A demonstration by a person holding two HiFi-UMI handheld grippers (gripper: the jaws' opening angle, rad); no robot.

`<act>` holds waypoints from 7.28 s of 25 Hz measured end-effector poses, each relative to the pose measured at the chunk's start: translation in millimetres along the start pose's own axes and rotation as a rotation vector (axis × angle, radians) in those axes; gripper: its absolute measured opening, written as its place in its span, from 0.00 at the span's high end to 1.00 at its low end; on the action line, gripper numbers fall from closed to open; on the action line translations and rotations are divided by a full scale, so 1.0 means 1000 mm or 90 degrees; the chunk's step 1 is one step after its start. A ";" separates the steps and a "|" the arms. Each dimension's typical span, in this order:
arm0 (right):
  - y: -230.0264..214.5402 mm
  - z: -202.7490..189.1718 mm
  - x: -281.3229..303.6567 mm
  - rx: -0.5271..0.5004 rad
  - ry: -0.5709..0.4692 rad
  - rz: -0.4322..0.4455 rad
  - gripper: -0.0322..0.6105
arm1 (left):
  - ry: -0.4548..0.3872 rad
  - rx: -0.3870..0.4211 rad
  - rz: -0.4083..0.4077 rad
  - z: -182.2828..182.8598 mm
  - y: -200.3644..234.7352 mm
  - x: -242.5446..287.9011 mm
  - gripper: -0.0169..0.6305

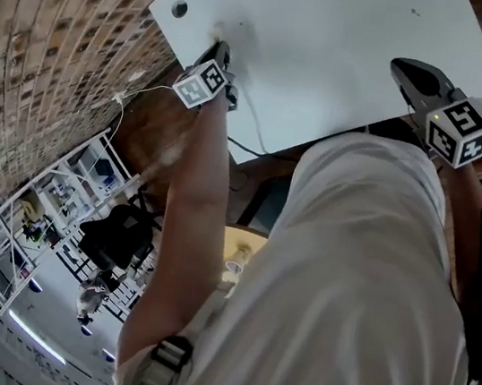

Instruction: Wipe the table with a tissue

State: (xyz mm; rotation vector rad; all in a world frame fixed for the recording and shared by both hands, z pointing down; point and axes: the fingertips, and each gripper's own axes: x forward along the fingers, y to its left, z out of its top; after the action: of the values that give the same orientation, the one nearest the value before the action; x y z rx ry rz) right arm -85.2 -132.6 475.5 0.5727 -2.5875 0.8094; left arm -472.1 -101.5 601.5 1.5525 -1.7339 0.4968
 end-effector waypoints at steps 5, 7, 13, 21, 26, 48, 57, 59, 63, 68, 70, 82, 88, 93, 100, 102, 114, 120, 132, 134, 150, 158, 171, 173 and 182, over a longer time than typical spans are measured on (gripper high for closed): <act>-0.006 -0.001 -0.012 0.007 -0.004 -0.018 0.94 | 0.017 0.040 0.045 0.002 -0.012 0.009 0.91; -0.006 0.000 -0.012 0.006 -0.003 -0.022 0.94 | 0.017 0.054 0.051 0.006 -0.011 0.012 0.91; -0.009 -0.002 -0.017 0.004 -0.006 -0.023 0.94 | 0.034 0.126 0.019 0.020 -0.043 0.034 0.91; 0.001 -0.009 -0.027 -0.003 -0.015 -0.029 0.94 | 0.055 0.217 -0.066 -0.001 -0.123 0.038 0.91; 0.012 -0.014 -0.020 -0.007 -0.022 -0.014 0.94 | 0.078 0.207 -0.204 -0.034 -0.162 0.030 0.91; 0.087 -0.043 0.013 -0.041 0.010 0.013 0.94 | -0.095 -0.050 -0.234 -0.110 -0.149 -0.095 0.91; 0.076 -0.037 0.021 -0.043 0.020 0.041 0.94 | -0.096 -0.073 -0.178 -0.113 -0.132 -0.097 0.91; 0.066 -0.035 0.021 -0.039 0.026 0.048 0.94 | -0.092 -0.081 -0.156 -0.108 -0.130 -0.091 0.91; 0.040 -0.027 0.015 -0.034 0.044 0.068 0.94 | -0.084 -0.085 -0.128 -0.090 -0.146 -0.073 0.91; 0.005 -0.015 0.008 -0.026 0.047 0.082 0.94 | -0.069 -0.031 -0.117 -0.060 -0.180 -0.041 0.91; -0.009 -0.010 0.003 -0.021 0.049 0.086 0.94 | -0.063 -0.027 -0.103 -0.049 -0.191 -0.029 0.91; -0.073 0.013 -0.035 -0.025 0.030 0.119 0.94 | -0.045 -0.148 -0.160 0.015 -0.256 0.047 0.91; -0.107 0.026 -0.056 0.000 0.017 0.093 0.94 | -0.019 -0.059 -0.085 0.052 -0.242 0.081 0.91; -0.127 0.025 -0.070 0.018 0.009 0.061 0.94 | 0.015 -0.001 -0.061 0.053 -0.240 0.100 0.91; -0.138 0.022 -0.075 0.031 0.002 0.045 0.94 | 0.008 0.023 -0.034 0.052 -0.245 0.105 0.91; -0.137 0.023 -0.076 0.031 -0.003 0.044 0.94 | 0.012 0.034 -0.032 0.052 -0.249 0.106 0.91; -0.133 0.018 -0.082 0.042 -0.009 0.045 0.94 | 0.038 0.083 -0.093 0.041 -0.296 0.113 0.92; -0.132 0.018 -0.085 0.038 -0.011 0.049 0.94 | 0.049 0.094 -0.145 0.024 -0.343 0.117 0.92; -0.150 0.020 -0.100 0.043 -0.019 0.051 0.94 | 0.007 0.014 -0.246 -0.007 -0.382 0.069 0.91; -0.151 0.019 -0.097 0.043 -0.017 0.055 0.94 | 0.015 0.048 -0.263 -0.018 -0.395 0.062 0.91; -0.168 0.023 -0.104 0.008 -0.001 0.061 0.94 | 0.003 0.128 -0.250 0.003 -0.427 0.077 0.91; -0.187 0.020 -0.114 0.022 -0.008 0.051 0.94 | 0.025 0.199 -0.234 0.016 -0.444 0.117 0.91; -0.200 0.024 -0.116 0.045 -0.022 0.026 0.94 | 0.071 0.321 -0.229 0.016 -0.449 0.134 0.91; -0.199 0.024 -0.117 0.046 -0.024 0.026 0.94 | 0.074 0.307 -0.240 0.013 -0.451 0.136 0.91; -0.198 0.020 -0.118 0.051 -0.025 0.026 0.94 | 0.086 0.242 -0.275 0.013 -0.454 0.135 0.91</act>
State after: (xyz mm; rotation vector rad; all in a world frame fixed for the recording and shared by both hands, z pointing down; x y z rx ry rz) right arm 105.7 -261.6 495.9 0.5660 -2.6191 0.9280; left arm -37.0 -289.0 607.6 2.0416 -1.1959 0.7155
